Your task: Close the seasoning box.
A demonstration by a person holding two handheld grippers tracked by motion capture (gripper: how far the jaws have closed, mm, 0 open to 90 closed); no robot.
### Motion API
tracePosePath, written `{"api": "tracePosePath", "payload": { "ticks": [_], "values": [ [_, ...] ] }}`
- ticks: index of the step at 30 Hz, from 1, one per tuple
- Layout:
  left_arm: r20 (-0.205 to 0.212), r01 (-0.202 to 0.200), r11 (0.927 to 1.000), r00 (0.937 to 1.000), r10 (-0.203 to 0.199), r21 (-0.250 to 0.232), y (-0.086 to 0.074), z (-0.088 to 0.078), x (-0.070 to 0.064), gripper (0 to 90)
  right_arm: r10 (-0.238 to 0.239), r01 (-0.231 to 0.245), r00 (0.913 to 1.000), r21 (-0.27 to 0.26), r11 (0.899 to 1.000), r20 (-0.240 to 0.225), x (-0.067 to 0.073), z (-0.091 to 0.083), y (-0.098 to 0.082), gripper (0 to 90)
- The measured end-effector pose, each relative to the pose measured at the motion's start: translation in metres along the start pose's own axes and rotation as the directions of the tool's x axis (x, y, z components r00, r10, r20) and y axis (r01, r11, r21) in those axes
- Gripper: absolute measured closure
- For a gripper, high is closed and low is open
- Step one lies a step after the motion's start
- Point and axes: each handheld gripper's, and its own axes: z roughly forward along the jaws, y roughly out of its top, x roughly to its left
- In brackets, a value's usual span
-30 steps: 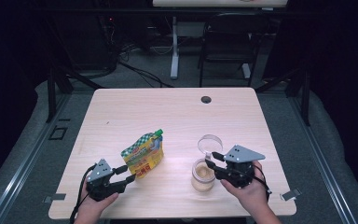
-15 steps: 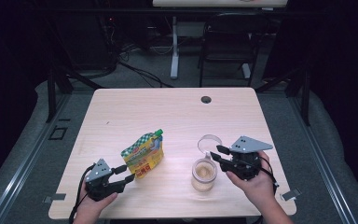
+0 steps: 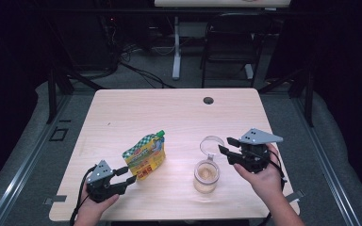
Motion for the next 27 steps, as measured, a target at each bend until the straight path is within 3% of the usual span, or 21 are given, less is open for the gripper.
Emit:
{"api": "tracePosePath", "payload": {
  "ticks": [3,10,17,27],
  "values": [
    [-0.002,-0.007,1.0000,1.0000,0.007,0.003,0.000,0.000,0.000,50.3,0.014,-0.014,0.9999,0.011,1.000,-0.003,-0.004,0.006,0.002,51.1],
    [0.000,-0.011,0.9999,0.9999,0.011,0.003,0.000,0.001,0.000,50.3,0.032,-0.032,0.9995,0.043,0.999,0.000,-0.012,0.018,0.002,49.5],
    [0.002,-0.012,0.9999,0.9999,0.012,0.004,0.000,0.001,0.001,50.2,0.053,-0.052,0.9982,0.049,0.997,-0.028,-0.014,0.028,0.000,49.6],
    [0.000,-0.006,1.0000,1.0000,0.006,0.004,0.000,0.001,0.001,50.2,0.046,-0.044,0.9971,0.046,0.998,-0.060,-0.013,0.032,0.002,60.4]
  ]
}}
